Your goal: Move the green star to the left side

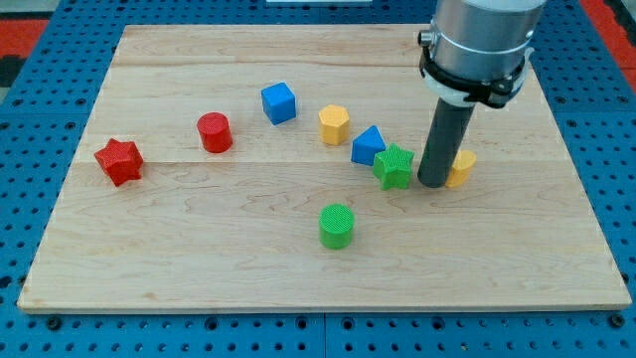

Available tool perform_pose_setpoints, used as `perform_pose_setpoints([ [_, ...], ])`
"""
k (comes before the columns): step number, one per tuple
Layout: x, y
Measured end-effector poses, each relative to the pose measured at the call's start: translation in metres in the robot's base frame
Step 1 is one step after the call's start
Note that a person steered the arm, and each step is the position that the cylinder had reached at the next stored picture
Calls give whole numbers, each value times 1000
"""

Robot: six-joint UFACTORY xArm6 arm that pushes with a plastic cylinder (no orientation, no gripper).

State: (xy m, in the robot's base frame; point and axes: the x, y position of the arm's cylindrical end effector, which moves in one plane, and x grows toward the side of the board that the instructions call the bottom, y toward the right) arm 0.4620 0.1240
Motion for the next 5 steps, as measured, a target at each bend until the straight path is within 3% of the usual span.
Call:
perform_pose_setpoints([
  [2,-24,-31],
  [5,21,-95],
])
